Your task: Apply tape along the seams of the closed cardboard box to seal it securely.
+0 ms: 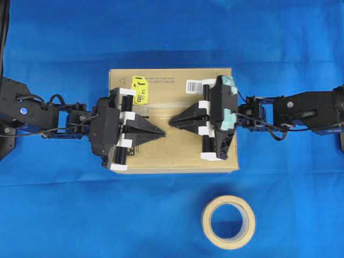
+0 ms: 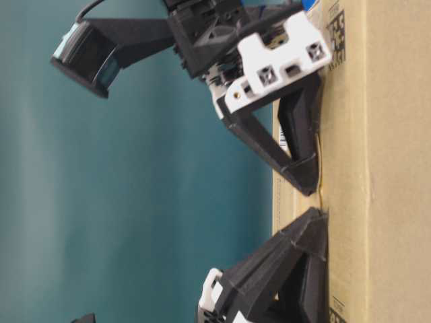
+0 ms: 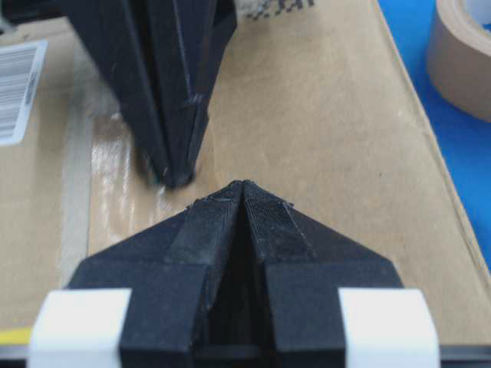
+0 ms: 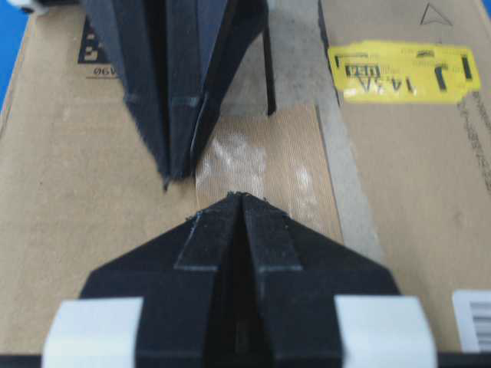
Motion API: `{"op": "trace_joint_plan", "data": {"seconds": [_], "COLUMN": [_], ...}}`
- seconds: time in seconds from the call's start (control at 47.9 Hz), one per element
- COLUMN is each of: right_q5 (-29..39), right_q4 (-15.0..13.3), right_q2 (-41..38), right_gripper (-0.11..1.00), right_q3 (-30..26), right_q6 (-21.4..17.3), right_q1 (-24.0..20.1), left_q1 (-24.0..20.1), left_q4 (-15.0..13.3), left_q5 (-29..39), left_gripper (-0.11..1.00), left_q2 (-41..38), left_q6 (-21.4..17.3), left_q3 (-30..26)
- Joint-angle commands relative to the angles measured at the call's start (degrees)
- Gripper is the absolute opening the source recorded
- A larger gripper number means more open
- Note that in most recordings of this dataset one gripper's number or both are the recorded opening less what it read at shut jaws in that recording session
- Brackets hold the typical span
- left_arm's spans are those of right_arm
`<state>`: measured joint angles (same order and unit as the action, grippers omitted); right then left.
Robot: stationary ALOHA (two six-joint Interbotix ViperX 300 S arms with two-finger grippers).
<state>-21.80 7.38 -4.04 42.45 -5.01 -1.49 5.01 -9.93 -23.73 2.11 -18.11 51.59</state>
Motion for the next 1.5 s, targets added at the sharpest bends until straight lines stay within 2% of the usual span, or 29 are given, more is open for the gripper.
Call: {"op": "trace_joint_plan", "data": {"seconds": [0.0, 0.125, 0.271, 0.543, 0.814, 1.148, 1.482], "right_q5": [0.4, 0.4, 0.4, 0.4, 0.8, 10.1, 21.0], "right_q4": [1.2, 2.2, 2.7, 5.3, 5.2, 4.0, 4.0], "right_q2": [0.7, 1.5, 2.6, 5.4, 9.9, 28.7, 47.6], "right_gripper": [0.0, 0.0, 0.0, 0.0, 0.0, 0.0, 0.0], "right_q3": [0.8, 2.6, 4.7, 8.8, 8.6, 8.6, 16.0], "right_q6": [-0.1, -0.1, -0.1, -0.1, 0.9, 6.0, 7.0], "right_q1": [-0.7, -1.1, -1.9, -3.5, -3.7, -3.1, -3.0], "left_q1": [-0.4, -0.4, -0.4, -0.4, -0.4, -0.4, -0.4], "left_q4": [-1.0, -2.7, -3.5, -3.6, -3.6, -3.6, -3.6], "left_q5": [0.4, 0.4, 0.4, 0.1, 0.5, 6.4, 15.3], "left_gripper": [0.0, 0.0, 0.0, 0.0, 0.0, 0.0, 0.0], "left_q2": [0.6, 1.0, 1.1, 1.9, 6.5, 21.2, 38.7], "left_q6": [-0.1, -0.1, -0.1, -0.2, -0.4, -0.6, -0.3], "left_q3": [1.5, 2.5, 3.1, 4.0, 3.1, 2.2, 10.1]}}
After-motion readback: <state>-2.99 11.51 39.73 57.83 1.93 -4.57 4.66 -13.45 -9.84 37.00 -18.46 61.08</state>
